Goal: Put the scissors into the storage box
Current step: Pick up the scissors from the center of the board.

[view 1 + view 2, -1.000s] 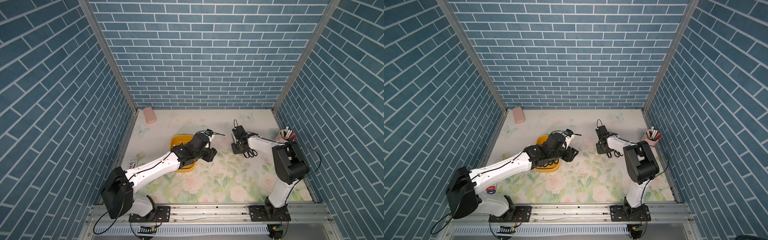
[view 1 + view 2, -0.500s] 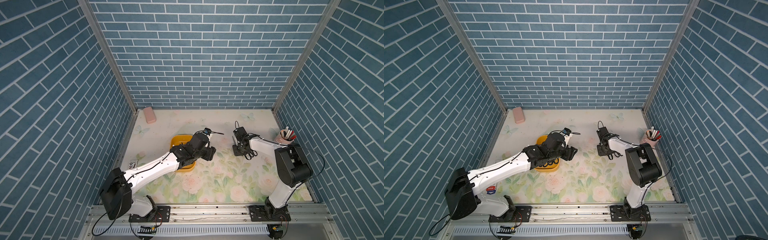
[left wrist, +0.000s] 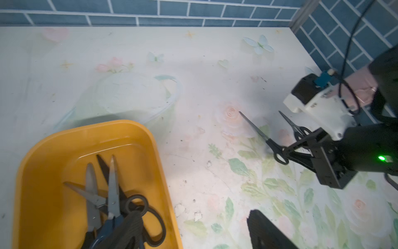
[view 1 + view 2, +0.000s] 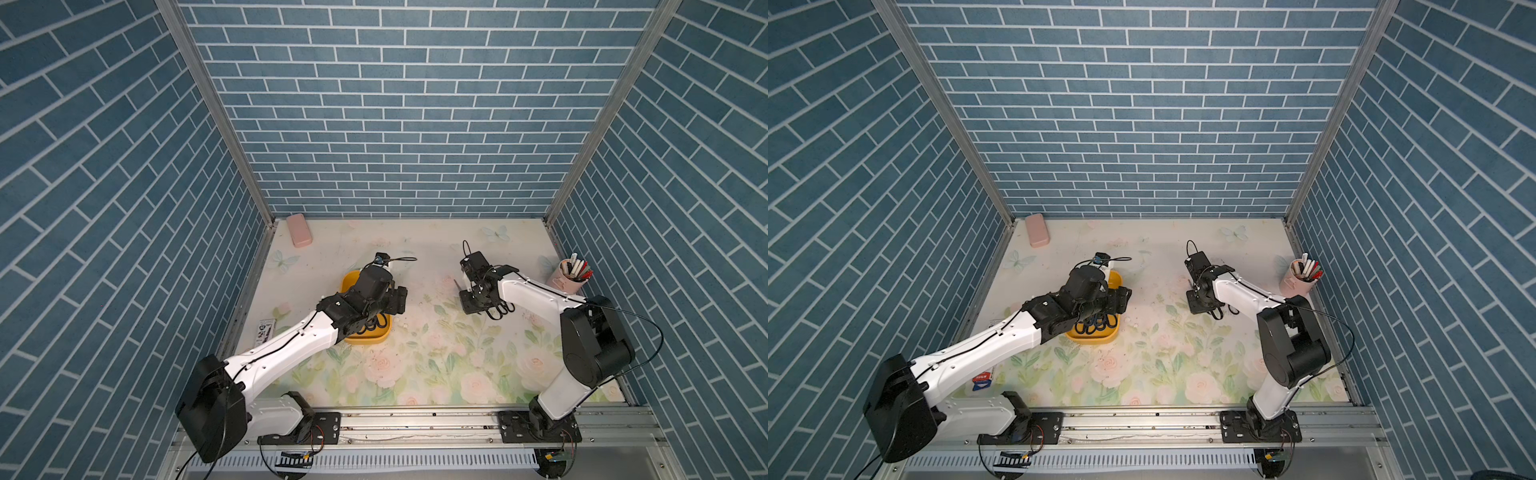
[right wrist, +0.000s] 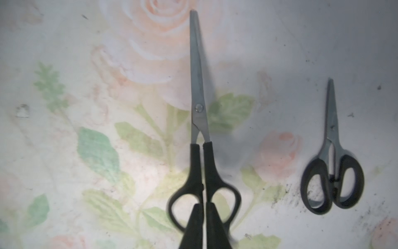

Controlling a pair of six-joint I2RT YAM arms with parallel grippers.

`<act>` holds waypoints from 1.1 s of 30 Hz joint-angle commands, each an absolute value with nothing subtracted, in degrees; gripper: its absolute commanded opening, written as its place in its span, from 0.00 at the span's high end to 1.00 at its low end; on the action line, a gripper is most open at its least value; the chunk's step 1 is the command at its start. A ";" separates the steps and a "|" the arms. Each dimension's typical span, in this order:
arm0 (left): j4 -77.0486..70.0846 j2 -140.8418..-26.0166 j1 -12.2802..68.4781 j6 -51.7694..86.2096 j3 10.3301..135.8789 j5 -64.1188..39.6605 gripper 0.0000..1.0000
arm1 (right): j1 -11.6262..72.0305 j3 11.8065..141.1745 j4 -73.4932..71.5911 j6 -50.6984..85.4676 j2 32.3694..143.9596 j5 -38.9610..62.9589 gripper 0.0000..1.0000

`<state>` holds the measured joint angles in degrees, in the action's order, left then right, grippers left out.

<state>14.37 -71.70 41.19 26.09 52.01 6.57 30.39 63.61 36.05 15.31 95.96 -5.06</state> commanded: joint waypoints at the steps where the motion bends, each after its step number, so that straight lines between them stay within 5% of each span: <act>1: 14.53 -69.29 38.76 27.66 50.12 7.75 0.16 | 32.82 66.09 38.83 18.27 94.80 -4.05 1.00; 9: 16.51 -68.21 35.95 27.43 48.78 6.92 0.16 | 34.73 66.95 39.52 20.17 95.47 -7.98 1.00; 11: 16.28 -68.25 35.95 26.27 48.61 5.29 0.15 | 33.50 64.67 38.03 19.07 93.66 -8.26 0.81; 14: 13.80 -68.59 36.21 22.37 48.56 -2.86 0.15 | 32.30 62.68 37.59 15.49 94.00 -6.71 0.68; 33: 10.59 -65.71 38.14 16.14 48.21 -12.07 0.04 | 29.40 60.29 33.75 13.54 100.70 -4.72 0.68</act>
<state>11.55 -65.25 37.98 16.91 49.43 -10.59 29.50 60.66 34.06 14.57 99.53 -5.30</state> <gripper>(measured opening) 0.962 0.327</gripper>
